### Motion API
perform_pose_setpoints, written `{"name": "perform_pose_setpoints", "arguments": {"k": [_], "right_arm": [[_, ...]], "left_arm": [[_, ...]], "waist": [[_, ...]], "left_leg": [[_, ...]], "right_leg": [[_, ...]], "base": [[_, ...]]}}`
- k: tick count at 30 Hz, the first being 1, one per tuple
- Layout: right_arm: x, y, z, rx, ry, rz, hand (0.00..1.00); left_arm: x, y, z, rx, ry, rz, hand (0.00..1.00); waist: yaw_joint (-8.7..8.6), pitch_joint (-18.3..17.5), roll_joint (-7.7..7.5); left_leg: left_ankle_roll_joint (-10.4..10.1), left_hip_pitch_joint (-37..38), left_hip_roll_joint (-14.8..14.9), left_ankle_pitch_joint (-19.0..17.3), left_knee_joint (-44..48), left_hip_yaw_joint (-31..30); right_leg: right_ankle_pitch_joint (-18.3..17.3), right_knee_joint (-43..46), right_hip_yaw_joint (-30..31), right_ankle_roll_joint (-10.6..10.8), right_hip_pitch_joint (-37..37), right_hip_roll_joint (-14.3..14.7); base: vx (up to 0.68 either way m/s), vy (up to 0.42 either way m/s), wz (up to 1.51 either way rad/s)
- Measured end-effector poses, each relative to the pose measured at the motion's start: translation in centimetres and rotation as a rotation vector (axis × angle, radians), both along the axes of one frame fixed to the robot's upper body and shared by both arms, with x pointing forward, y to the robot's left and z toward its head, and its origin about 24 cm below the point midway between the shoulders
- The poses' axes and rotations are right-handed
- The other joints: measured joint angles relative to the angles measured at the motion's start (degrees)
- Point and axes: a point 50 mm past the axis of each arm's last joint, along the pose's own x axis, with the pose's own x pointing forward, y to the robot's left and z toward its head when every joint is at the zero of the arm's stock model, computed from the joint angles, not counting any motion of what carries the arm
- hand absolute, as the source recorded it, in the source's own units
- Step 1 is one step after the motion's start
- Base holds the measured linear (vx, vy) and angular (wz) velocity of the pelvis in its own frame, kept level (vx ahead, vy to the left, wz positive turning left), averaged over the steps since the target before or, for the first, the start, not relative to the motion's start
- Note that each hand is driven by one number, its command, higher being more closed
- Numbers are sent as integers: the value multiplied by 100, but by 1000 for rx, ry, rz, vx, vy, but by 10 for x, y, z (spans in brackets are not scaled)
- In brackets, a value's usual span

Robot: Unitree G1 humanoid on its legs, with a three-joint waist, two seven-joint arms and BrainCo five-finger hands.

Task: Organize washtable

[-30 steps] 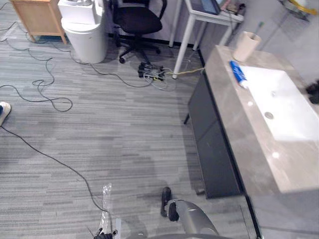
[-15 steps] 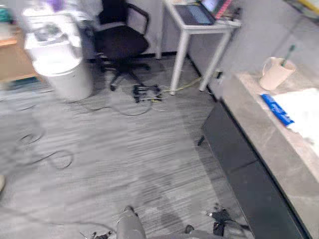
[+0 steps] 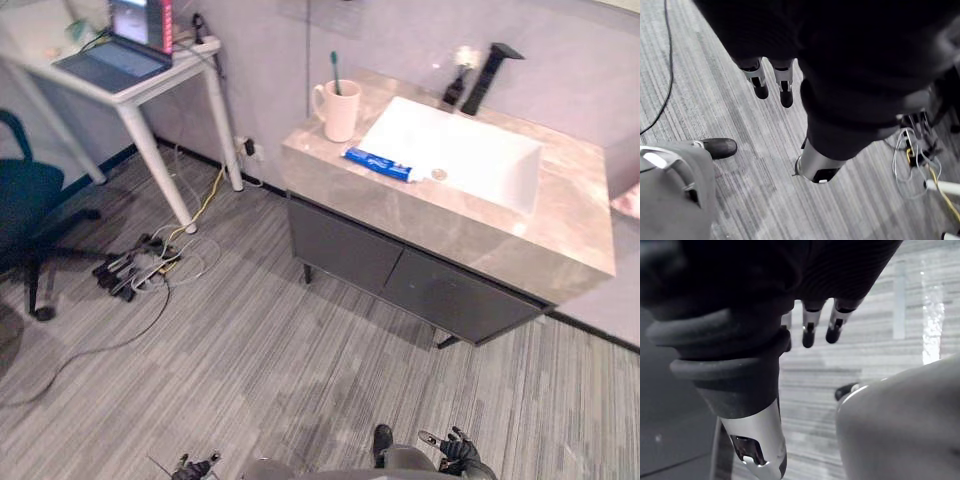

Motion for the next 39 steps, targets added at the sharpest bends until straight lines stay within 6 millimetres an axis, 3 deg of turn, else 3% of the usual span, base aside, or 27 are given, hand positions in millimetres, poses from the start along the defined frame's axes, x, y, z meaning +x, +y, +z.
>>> {"name": "perform_pose_setpoints", "arguments": {"k": [1, 5, 7, 8, 10, 12, 13, 14, 16, 18, 19, 20, 22, 24, 25, 26, 27, 29, 32, 34, 37, 39], "right_arm": [[-3, 1, -1, 6, 2, -6, 0], [-16, 5, -4, 32, 29, -33, 0], [-35, 3, -7, 31, 80, -42, 0], [-43, 3, -9, 39, 111, -58, 0], [-74, -3, -11, 43, 183, -156, 0], [-84, -12, -9, 26, 199, -204, 0], [-87, -13, -9, 24, 206, -217, 0], [-87, -14, -9, 23, 203, -216, 0], [-71, -21, -5, -9, 150, -174, 0], [-50, -28, -1, -39, 98, -103, 0], [-29, -26, 2, -49, 46, -44, 0], [-12, -27, 6, -62, -4, -16, 0], [5, -28, 11, -87, -61, 4, 0], [20, -27, 16, -97, -109, 13, 0], [26, -28, 18, -107, -127, 29, 0], [28, -28, 19, -111, -131, 42, 0], [24, -17, 15, -89, -111, 80, 0], [8, -13, 8, -76, -51, 98, 0], [-6, -17, 5, -82, -2, 83, 0], [-18, -18, 0, -73, 53, 70, 0], [-19, -26, 2, -90, 60, 42, 0], [-18, -27, 2, -91, 58, 30, 0]], "left_arm": [[-2, -3, -1, -5, 17, -27, 0], [2, -3, -1, 10, 28, -101, 0], [10, -1, 1, 24, 21, -142, 0], [18, -5, 1, 20, 4, -166, 0], [37, -21, 2, -16, -62, -196, 0], [43, -37, 1, -61, -87, -204, 0], [42, -41, 0, -76, -90, -209, 0], [40, -41, 0, -79, -89, -207, 0], [34, -42, 0, -78, -86, -197, 0], [30, -43, -1, -84, -84, -183, 0], [29, -42, -1, -88, -90, -164, 0], [30, -42, 0, -92, -97, -163, 0], [32, -42, 1, -88, -110, -172, 0], [35, -41, 2, -76, -113, -210, 0], [35, -43, 2, -74, -113, -236, 0], [36, -43, 2, -77, -117, -232, 0], [39, -34, 4, -48, -115, -245, 0], [42, -24, 6, -19, -115, -268, 0], [40, -22, 6, -16, -106, -247, 0], [43, -19, 7, -9, -115, -240, 0], [44, -28, 4, -33, -106, -245, 0], [47, -34, 2, -45, -89, -275, 0]], "waist": [[-11, 7, -5], [-10, -10, -365], [-114, -47, -440], [-201, -40, -395], [-235, -84, -111], [-326, -104, 165], [-307, -114, 206], [-296, -116, 203], [-141, -186, 318], [-115, -237, 419], [-96, -216, 338], [-20, -219, 347], [46, -205, 315], [63, -191, 290], [68, -199, 313], [85, -210, 326], [69, -209, 208], [22, -223, 144], [6, -241, 117], [9, -249, 122], [25, -300, 286], [9, -305, 300]], "left_leg": [[13, 25, -128, -49, -95, -57], [69, 118, -417, -212, -127, -144], [129, 118, -496, -261, -54, -157], [135, 125, -507, -268, -30, -228], [114, 146, -383, -384, -84, -917], [69, 239, -298, -425, -130, -1093], [-79, 194, -208, -534, 303, -1202], [-114, 103, -97, -602, 695, -1280], [120, -608, 453, -692, 2724, -1834], [270, -1001, 614, -418, 3659, -2221], [301, -1347, 683, -114, 4311, -2420], [248, -1536, 707, -492, 4466, -2441], [240, -1753, 701, -824, 4013, -2490], [175, -1816, 585, -834, 2799, -2630], [99, -1758, 459, -650, 1672, -2868], [-29, -1724, 341, -369, 1530, -2891], [32, -1658, 115, -345, 1385, -2726], [99, -1647, 6, -331, 1456, -2776], [151, -1484, -110, -361, 1567, -2780], [139, -1375, -86, -400, 1585, -2726], [91, -1371, 2, -650, 1484, -2542], [169, -1322, -15, -741, 1305, -2237]], "right_leg": [[55, -181, 176, 1, -5, 62], [31, -644, 901, 113, -52, 315], [-258, -700, 1136, 229, -101, 371], [-425, -657, 1154, 223, -112, 373], [-750, -382, 1045, 153, -208, 485], [-1091, -63, 858, 119, -203, 534], [-1382, 223, 824, 112, -186, 533], [-1471, 341, 815, 92, -160, 570], [-1687, 507, 875, 5, -4, 672], [-1782, 482, 976, 15, 84, 725], [-1787, 398, 1082, 9, 159, 612], [-1783, 268, 1169, 15, 285, 490], [-1780, 177, 1254, 20, 439, 245], [-1783, 178, 1297, 73, 492, -40], [-1815, 164, 1331, 349, 484, -200], [-1869, 115, 1380, 528, 490, -277], [-1887, 58, 1339, 707, 519, -452], [-1858, 74, 1006, 640, 545, -222], [-1699, -195, 1063, 501, 812, -294], [-1584, -244, 1172, 622, 784, -287], [-1389, -288, 1420, 885, 402, -186], [-1205, -302, 1638, 893, 101, -165]], "base": [[-72, 92, -121], [10, 38, -134], [108, -25, -81], [206, -69, -21], [269, -95, 2], [327, -9, 39], [351, 11, 35], [298, -62, 6], [265, -89, -28], [184, -9, -36], [239, 110, -33], [231, 148, -24], [173, 198, -5], [101, 263, 3], [48, 262, -12], [56, 296, -19], [119, 227, -4], [192, 201, -7], [111, 111, -33], [34, 56, -44], [0, 12, -97], [-59, 76, -111]]}}
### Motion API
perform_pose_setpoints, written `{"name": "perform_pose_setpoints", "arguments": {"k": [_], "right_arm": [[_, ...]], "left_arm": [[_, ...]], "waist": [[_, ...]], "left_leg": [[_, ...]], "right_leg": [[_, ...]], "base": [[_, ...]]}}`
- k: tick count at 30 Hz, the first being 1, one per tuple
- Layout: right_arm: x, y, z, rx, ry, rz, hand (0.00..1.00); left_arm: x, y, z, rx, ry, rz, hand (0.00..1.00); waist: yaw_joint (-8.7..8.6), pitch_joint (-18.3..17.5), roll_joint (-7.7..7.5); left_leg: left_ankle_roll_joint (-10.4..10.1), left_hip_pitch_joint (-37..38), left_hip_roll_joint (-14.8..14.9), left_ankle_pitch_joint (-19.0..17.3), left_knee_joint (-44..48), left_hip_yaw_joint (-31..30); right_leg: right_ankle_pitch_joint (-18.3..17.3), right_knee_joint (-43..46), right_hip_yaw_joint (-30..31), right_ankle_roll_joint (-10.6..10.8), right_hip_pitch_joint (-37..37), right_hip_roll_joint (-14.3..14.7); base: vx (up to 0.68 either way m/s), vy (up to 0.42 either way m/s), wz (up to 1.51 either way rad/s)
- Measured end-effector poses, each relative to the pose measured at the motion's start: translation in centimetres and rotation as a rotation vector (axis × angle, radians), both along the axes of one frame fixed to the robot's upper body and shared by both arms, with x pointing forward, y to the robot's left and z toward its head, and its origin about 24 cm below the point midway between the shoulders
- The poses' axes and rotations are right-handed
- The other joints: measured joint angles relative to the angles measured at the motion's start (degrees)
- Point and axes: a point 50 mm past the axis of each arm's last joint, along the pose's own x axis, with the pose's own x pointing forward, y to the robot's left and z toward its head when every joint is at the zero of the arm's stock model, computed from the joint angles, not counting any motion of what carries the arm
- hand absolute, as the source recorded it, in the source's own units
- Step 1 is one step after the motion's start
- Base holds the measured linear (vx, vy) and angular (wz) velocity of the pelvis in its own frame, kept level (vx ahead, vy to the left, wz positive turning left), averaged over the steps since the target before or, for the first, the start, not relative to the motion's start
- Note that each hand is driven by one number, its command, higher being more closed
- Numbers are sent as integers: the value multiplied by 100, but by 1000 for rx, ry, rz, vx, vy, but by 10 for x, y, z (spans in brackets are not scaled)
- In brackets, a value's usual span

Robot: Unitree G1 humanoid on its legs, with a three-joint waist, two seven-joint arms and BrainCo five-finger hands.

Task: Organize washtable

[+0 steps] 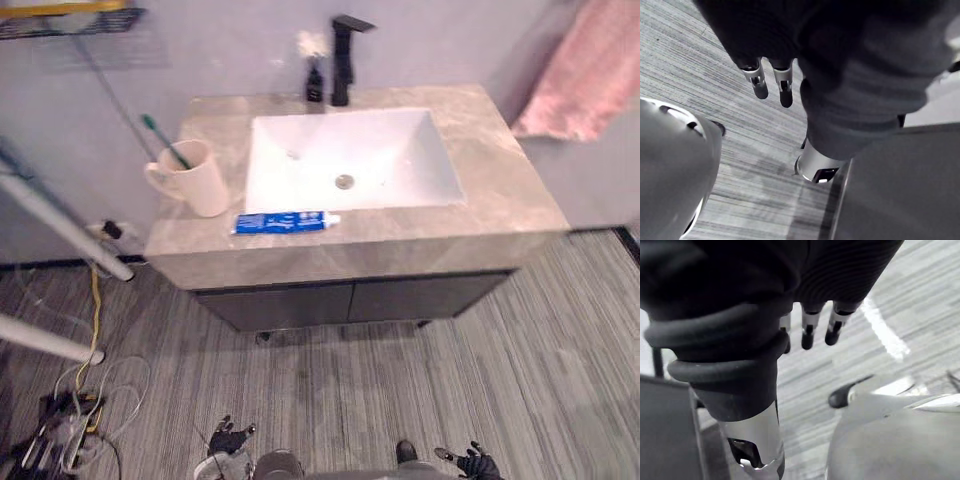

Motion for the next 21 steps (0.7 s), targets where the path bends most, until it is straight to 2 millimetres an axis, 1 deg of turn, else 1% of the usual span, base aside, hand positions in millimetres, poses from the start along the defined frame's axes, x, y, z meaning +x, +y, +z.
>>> {"name": "perform_pose_setpoints", "arguments": {"k": [1, 2, 3, 4, 5, 6, 7, 9, 10, 11, 12, 13, 14, 15, 16, 17, 18, 21], "right_arm": [[-1, 0, 0, 8, 2, -21, 0], [-1, 1, -1, 15, 0, -32, 0], [-1, 2, -1, 22, -5, -42, 0], [0, 2, -1, 27, -8, -50, 0], [0, 3, -1, 33, -10, -53, 0], [0, 3, -1, 36, -12, -57, 0], [-1, 4, -1, 44, -11, -54, 0], [-3, 6, -2, 47, -1, -31, 0], [-2, 8, -2, 48, 2, -13, 0], [-3, 10, -3, 52, 11, 13, 0], [-5, 11, -4, 60, 18, 26, 0], [-8, 10, -5, 64, 30, 28, 0], [-9, 11, -5, 67, 35, 31, 0], [-8, 9, -5, 68, 37, 44, 0], [-9, 4, -4, 53, 43, 59, 0], [-8, 2, -4, 49, 42, 61, 0], [-12, 8, -6, 86, 45, 75, 0], [-12, 8, -6, 86, 45, 75, 0]], "left_arm": [[1, -4, -1, -5, 7, -19, 0], [0, -5, -2, -8, 14, -24, 0], [-1, -6, -2, -8, 18, -27, 0], [0, -6, -2, -8, 17, -38, 0], [0, -6, -2, -4, 15, -45, 0], [0, -6, -2, -4, 16, -45, 0], [-2, -5, -2, -2, 21, -46, 0], [-11, -2, -4, 9, 44, -50, 0], [-14, 1, -4, 13, 52, -49, 0], [-17, 1, -5, 21, 64, -66, 0], [-18, 2, -5, 21, 72, -72, 0], [-19, 5, -4, 26, 73, -73, 0], [-20, 5, -5, 21, 73, -74, 0], [-19, 2, -5, 11, 70, -75, 0], [-19, -3, -6, -3, 66, -69, 0], [-20, -5, -6, -12, 67, -60, 0], [-18, -8, -8, -26, 75, -95, 0], [-18, -8, -8, -26, 75, -95, 0]], "waist": [[-2, 1, 6], [8, 0, 15], [-5, -4, 20], [-11, -6, 14], [-28, -13, -1], [-32, -9, 5], [-17, -7, -10], [-11, -35, -56], [-4, -48, -94], [3, -67, -151], [-7, -66, -168], [14, -96, -227], [31, -94, -202], [52, -80, -131], [152, -80, -16], [164, -87, 24], [140, -183, -124], [140, -182, -124]], "left_leg": [[8, 137, 13, 5, -147, 343], [12, 257, 42, 7, -234, 551], [17, 331, 65, 7, -309, 685], [47, 439, 48, 13, -425, 937], [73, 524, -1, 23, -547, 1118], [80, 562, -24, 20, -581, 1172], [94, 646, -90, 28, -644, 1274], [130, 770, -178, 63, -765, 1365], [126, 769, -229, 98, -786, 1355], [114, 763, -297, 169, -864, 1271], [106, 729, -319, 203, -895, 1110], [60, 739, -316, 229, -919, 987], [27, 750, -300, 260, -962, 892], [-8, 802, -263, 359, -1103, 642], [-33, 899, -232, 419, -1336, 347], [-65, 940, -216, 442, -1429, 266], [-85, 1175, -382, 517, -1663, -121], [-85, 1174, -382, 517, -1663, -122]], "right_leg": [[325, -7, 141, -23, -189, 90], [526, -11, 168, -93, -266, 137], [641, -11, 151, -150, -307, 172], [844, -17, 108, -323, -382, 223], [990, -37, -34, -438, -443, 277], [1020, -48, -123, -478, -454, 280], [1028, -61, -263, -488, -455, 270], [1002, -159, -319, -478, -390, 272], [886, -216, -314, -550, -363, 269], [660, -242, -302, -590, -346, 263], [450, -287, -306, -706, -278, 259], [334, -360, -318, -737, -181, 246], [290, -399, -357, -725, -124, 250], [286, -433, -507, -717, -37, 297], [286, -461, -614, -717, 22, 375], [286, -496, -646, -717, 64, 409], [350, -919, -914, -683, 535, 245], [350, -919, -915, -684, 534, 244]], "base": [[-80, 132, -124], [-76, 110, -127], [-93, 106, -112], [-126, 91, -103], [-119, 98, -92], [-98, 84, -66], [-49, 58, -48], [-24, 38, -34], [31, -6, -3], [85, -59, 21], [126, -127, 42], [119, -136, 47], [111, -159, 49], [103, -158, 37], [97, -147, 30], [54, -77, 10], [16, -18, 4], [0, 0, 0]]}}
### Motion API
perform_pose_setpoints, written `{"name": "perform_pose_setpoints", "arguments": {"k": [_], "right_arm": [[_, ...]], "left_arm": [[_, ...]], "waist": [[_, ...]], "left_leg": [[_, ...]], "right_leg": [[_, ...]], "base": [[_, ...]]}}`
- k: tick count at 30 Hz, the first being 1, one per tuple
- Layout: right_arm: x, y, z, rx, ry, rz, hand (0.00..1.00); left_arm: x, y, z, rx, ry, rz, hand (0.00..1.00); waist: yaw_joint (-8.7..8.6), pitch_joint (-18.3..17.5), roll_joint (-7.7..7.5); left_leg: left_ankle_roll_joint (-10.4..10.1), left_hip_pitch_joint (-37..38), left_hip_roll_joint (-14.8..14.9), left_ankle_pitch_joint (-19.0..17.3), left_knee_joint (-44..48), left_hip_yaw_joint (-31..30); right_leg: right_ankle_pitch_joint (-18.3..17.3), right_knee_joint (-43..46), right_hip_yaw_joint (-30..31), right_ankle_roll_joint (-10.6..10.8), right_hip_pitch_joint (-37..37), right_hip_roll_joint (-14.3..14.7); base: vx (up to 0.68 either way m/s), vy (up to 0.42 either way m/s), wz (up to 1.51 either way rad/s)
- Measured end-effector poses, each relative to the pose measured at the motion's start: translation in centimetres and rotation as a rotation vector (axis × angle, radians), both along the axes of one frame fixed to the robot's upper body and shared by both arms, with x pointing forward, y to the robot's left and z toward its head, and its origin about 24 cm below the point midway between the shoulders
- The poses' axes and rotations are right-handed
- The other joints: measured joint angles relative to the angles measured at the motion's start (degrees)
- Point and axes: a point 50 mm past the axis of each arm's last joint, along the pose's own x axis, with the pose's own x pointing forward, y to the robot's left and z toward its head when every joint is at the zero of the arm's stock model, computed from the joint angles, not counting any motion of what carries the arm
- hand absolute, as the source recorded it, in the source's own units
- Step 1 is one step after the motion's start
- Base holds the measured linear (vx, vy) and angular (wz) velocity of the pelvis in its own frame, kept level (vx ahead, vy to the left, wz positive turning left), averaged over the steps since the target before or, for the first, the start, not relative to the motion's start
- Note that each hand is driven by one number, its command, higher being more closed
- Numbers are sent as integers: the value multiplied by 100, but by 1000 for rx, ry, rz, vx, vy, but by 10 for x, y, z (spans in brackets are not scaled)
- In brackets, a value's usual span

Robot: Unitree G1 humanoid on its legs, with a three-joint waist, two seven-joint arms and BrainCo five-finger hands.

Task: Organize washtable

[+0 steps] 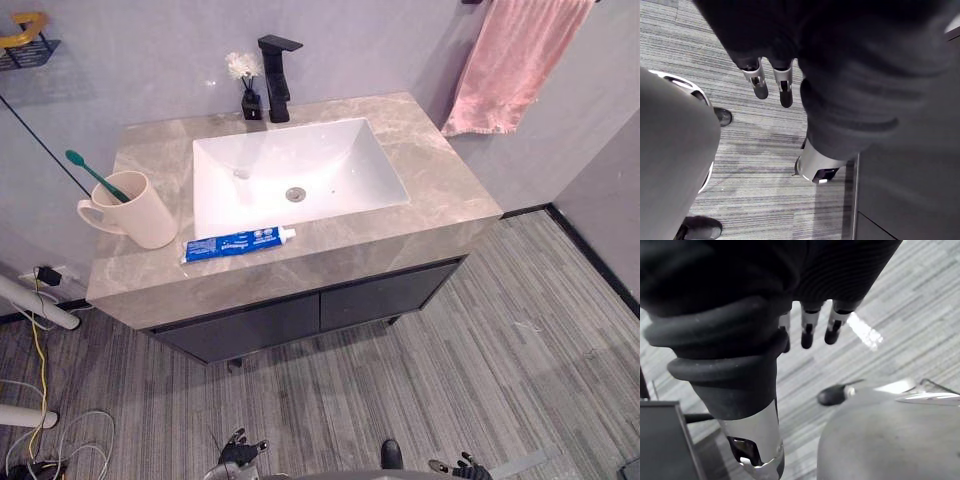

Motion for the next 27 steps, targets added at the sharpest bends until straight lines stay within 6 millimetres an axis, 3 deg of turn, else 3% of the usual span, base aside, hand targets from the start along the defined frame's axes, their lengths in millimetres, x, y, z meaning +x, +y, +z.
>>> {"name": "perform_pose_setpoints", "arguments": {"k": [6, 11, 13, 16, 17, 18, 19, 20, 22, 23, 24, 25, 26, 27], "right_arm": [[-12, -2, -2, 20, 16, -107, 0], [-26, -9, -2, 30, 24, -240, 0], [-29, -10, -2, 36, 22, -282, 0], [-28, -9, -3, 47, 20, -281, 0], [-28, -11, -2, 42, 20, -280, 0], [-26, -15, -1, 28, 16, -271, 0], [-25, -17, -1, 22, 15, -267, 0], [-22, -21, 1, 9, 7, -266, 0], [-13, -23, 3, -4, -13, -231, 0], [-10, -29, 5, -21, -24, -220, 0], [-4, -21, 3, 1, -34, -210, 0], [-9, -14, 1, 15, -21, -211, 0], [-22, -4, -3, 39, 16, -225, 0], [-24, -4, -3, 41, 21, -228, 0]], "left_arm": [[-1, 0, 0, -5, -2, 19, 0], [-4, -2, -1, -33, 0, 79, 0], [-2, -4, -1, -47, -20, 115, 0], [5, 7, 6, -29, -93, 184, 0], [5, 8, 6, -29, -99, 202, 0], [3, 8, 6, -27, -97, 219, 0], [2, 8, 6, -27, -95, 227, 0], [1, 8, 5, -27, -88, 230, 0], [-3, 8, 4, -26, -75, 229, 0], [-7, 2, 2, -41, -57, 230, 0], [-19, 2, -1, -38, -15, 228, 0], [-23, 8, -2, -24, 5, 226, 0], [-30, 18, -1, 3, 21, 225, 0], [-31, 21, -1, 13, 23, 222, 0]], "waist": [[-2, 5, 27], [-6, 84, 197], [-7, 219, 208], [22, 503, -79], [27, 540, -114], [14, 597, -2], [13, 616, 36], [3, 633, 65], [16, 630, 159], [88, 584, 361], [160, 610, 386], [122, 597, 294], [120, 484, -42], [168, 398, -165]], "left_leg": [[2, -136, -25, 1, 148, -281], [38, -157, -31, 26, 234, -494], [34, -104, -35, 25, 427, -569], [-155, -755, -9, -95, 2163, -832], [-156, -947, 23, -77, 2555, -952], [-126, -1435, 130, -51, 3416, -1268], [1, -1512, 102, -203, 3466, -1372], [102, -1588, 48, -369, 3090, -1390], [89, -1564, -115, -357, 1823, -1443], [165, -1549, -13, -103, 1511, -1466], [221, -1529, 30, -31, 1502, -1358], [221, -1463, -38, -33, 1520, -1362], [262, -1468, -337, -95, 1612, -1313], [314, -1540, -411, -173, 1751, -1289]], "right_leg": [[0, 0, -220, 0, 16, -73], [-49, 200, -463, -1, 67, -100], [-414, 765, -505, -52, -54, -131], [-1252, 2151, -389, -141, -577, -335], [-1298, 2256, -362, -160, -610, -328], [-1344, 2310, -303, -209, -536, -314], [-1344, 2289, -263, -210, -521, -312], [-1344, 2183, -166, -210, -511, -317], [-1343, 1639, -14, -209, -446, -240], [-1351, 1615, -2, -153, -408, -53], [-1465, 2541, -204, -77, -636, 22], [-1545, 2709, -279, -19, -406, -9], [-1748, 2300, -301, -65, -17, -213], [-1917, 2100, -320, 34, 40, -310]], "base": [[1, -14, 18], [-54, -27, 15], [-71, -31, 14], [-171, -88, 7], [-176, -71, -4], [-93, 15, -9], [-87, 74, -19], [-63, 115, -32], [-78, 140, -54], [3, 101, -88], [61, 62, -56], [163, 75, -14], [166, 46, 20], [207, 90, -1]]}}
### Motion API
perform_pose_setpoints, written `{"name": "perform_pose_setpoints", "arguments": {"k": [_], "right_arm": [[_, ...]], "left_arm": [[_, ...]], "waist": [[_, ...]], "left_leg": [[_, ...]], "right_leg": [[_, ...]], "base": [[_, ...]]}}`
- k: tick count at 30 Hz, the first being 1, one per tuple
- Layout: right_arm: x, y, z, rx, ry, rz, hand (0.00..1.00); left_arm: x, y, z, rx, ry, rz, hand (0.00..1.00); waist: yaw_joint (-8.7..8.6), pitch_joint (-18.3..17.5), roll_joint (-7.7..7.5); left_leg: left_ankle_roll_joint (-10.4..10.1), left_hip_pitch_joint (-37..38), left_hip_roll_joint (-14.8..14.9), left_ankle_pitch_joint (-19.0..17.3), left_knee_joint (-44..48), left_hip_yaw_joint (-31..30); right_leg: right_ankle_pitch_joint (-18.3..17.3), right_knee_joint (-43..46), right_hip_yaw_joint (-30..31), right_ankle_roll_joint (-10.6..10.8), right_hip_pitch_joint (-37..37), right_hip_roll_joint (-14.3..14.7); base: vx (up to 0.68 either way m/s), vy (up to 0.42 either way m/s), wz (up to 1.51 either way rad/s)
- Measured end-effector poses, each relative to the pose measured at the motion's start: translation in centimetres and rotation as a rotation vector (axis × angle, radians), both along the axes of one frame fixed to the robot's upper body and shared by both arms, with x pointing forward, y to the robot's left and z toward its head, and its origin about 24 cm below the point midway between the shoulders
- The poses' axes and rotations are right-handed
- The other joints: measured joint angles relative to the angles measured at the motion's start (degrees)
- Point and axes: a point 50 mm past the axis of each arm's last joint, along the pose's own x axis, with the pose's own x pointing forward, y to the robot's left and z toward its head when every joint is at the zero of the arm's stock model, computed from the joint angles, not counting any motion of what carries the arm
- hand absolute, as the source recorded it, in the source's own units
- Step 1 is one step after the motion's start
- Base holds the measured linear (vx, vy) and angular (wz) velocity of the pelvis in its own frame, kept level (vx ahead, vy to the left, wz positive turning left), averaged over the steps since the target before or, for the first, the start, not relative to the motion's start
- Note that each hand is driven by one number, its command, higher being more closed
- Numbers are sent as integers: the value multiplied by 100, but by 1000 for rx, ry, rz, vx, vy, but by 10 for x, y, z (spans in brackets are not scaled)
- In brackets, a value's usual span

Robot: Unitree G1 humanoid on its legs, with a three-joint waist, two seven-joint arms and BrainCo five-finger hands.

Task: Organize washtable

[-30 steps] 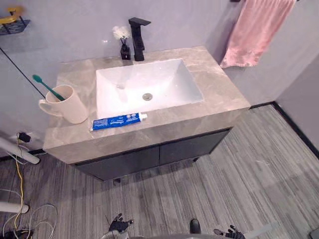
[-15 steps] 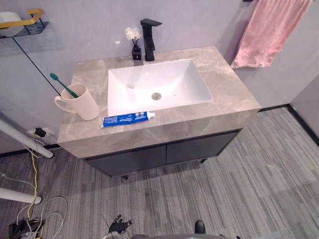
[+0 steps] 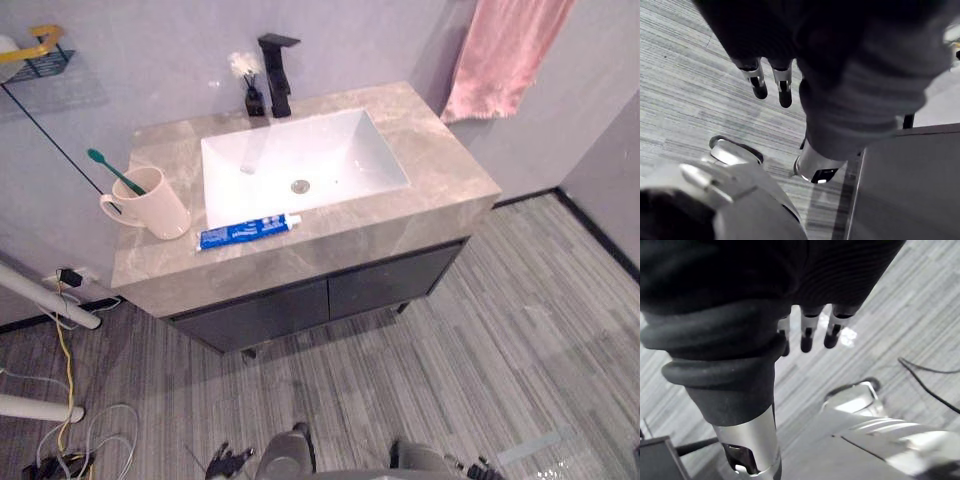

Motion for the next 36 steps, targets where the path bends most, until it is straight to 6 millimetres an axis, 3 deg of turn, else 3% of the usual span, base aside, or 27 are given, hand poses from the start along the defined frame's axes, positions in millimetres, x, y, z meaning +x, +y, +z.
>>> {"name": "perform_pose_setpoints", "arguments": {"k": [1, 2, 5, 9, 11, 12, 13, 14, 15, 16, 17, 20, 21, 22, 23, 25, 27, 30, 33, 36], "right_arm": [[2, -3, 1, -9, -8, -9, 0], [7, -5, 2, -14, -21, -21, 0], [4, -5, 1, -7, -21, -55, 0], [2, 0, 0, 5, -19, -62, 0], [2, 1, 0, 7, -18, -53, 0], [3, 0, 1, 4, -20, -51, 0], [7, -2, 2, -5, -33, -36, 0], [2, 1, 1, -2, -28, -40, 0], [-3, 3, 0, 0, -14, -45, 0], [-9, 0, 0, -7, 5, -46, 0], [-11, -1, 0, -10, 17, -41, 0], [-12, 0, 0, -6, 26, -27, 0], [-16, -5, 1, -22, 37, -15, 0], [-17, -8, 1, -32, 41, -6, 0], [-16, -5, 1, -28, 52, 29, 0], [-11, -5, 1, -31, 41, 41, 0], [-3, -3, 1, -26, 26, 43, 0], [2, -1, 1, -15, -14, -26, 0], [-1, -2, 1, -17, -13, -54, 0], [-7, -3, 0, -17, 3, -56, 0]], "left_arm": [[-4, -2, -1, -8, 16, 2, 0], [-6, -4, -3, -17, 32, 2, 0], [-4, -9, -3, -21, 35, -40, 0], [15, -9, 0, 3, -7, -101, 0], [43, -10, 7, 16, -83, -141, 0], [50, -10, 8, 18, -99, -145, 0], [59, -10, 11, 24, -126, -151, 0], [64, -9, 13, 30, -142, -157, 0], [65, -10, 13, 28, -146, -156, 0], [64, -23, 10, -6, -142, -152, 0], [63, -28, 9, -22, -143, -148, 0], [57, -34, 6, -47, -118, -123, 0], [57, -36, 6, -49, -119, -123, 0], [56, -35, 5, -49, -117, -122, 0], [52, -28, 5, -32, -107, -105, 0], [52, -25, 6, -25, -106, -95, 0], [39, -18, 3, -12, -72, -42, 0], [12, -4, -1, -3, -20, 135, 0], [5, -2, -2, -8, -10, 198, 0], [0, -2, -2, -12, -6, 240, 0]], "waist": [[-14, -34, 125], [-28, -28, 125], [-38, -174, 160], [-199, -255, 231], [-251, -253, 309], [-278, -274, 361], [-337, -290, 437], [-437, -307, 318], [-523, -299, 238], [-535, -346, 368], [-457, -342, 366], [-500, -223, 383], [-488, -245, 499], [-479, -251, 532], [-490, -344, 391], [-470, -332, 359], [-415, -265, 252], [-309, -196, 48], [-360, -162, -7], [-465, -188, -17]], "left_leg": [[93, -93, 1, -82, 227, -2], [219, -102, -61, -244, 333, 108], [347, 147, -363, -451, 98, 384], [534, 756, -426, -340, -509, 425], [506, 1080, -151, -282, -889, 250], [482, 1117, -26, -268, -970, 220], [422, 1137, 193, -233, -1048, 7], [335, 1158, 141, -185, -1028, -150], [284, 1211, 22, -197, -993, -287], [215, 1254, 118, -224, -877, -508], [115, 1082, 118, -240, -573, -577], [-105, 996, -27, -13, -1310, -798], [-146, 824, 3, 800, -1550, -956], [-124, 717, 12, 930, -1527, -1022], [-89, 711, -143, 904, -1513, -1337], [-74, 676, -206, 1052, -1688, -1649], [-43, 702, -212, 1177, -1833, -1672], [30, 917, -316, 1498, -2203, -1461], [142, 951, -267, 1544, -2448, -1107], [124, 793, -186, 1535, -2313, -680]], "right_leg": [[-18, -85, 84, 25, 20, -3], [-43, -112, 151, 151, 23, -102], [39, 360, 374, 335, -137, -365], [188, 1463, 470, 240, -575, -248], [-175, 1240, 382, 3, -730, 396], [-206, 1162, 336, -66, -869, 614], [-154, 760, 272, -106, -1157, 1065], [574, -502, 312, -187, -1065, 1150], [1490, -868, 286, -395, -955, 1072], [1548, -1069, 106, -499, -646, 1112], [1547, -1120, 115, -533, -555, 1010], [1512, -1404, -401, -531, 108, 709], [1342, -1380, -696, -450, 335, 726], [1219, -1354, -816, -453, 400, 768], [847, -1181, -1141, -433, 477, 639], [651, -935, -1449, -457, 437, 559], [501, -748, -1612, -474, 436, 473], [169, -322, -1727, -497, 433, 339], [-29, -79, -2209, -495, 428, 172], [-67, -80, -2637, -426, 418, -28]], "base": [[130, 117, -29], [124, 162, -29], [235, 215, -29], [263, 145, -11], [289, -32, 18], [264, -94, 24], [272, -104, 46], [293, -96, 70], [356, -88, 85], [311, -51, 64], [396, -88, 71], [274, -64, 86], [206, -23, 95], [226, -40, 141], [139, -34, 118], [64, -3, 126], [8, 1, 79], [-52, -15, 50], [-112, -28, 77], [-54, 37, 80]]}}
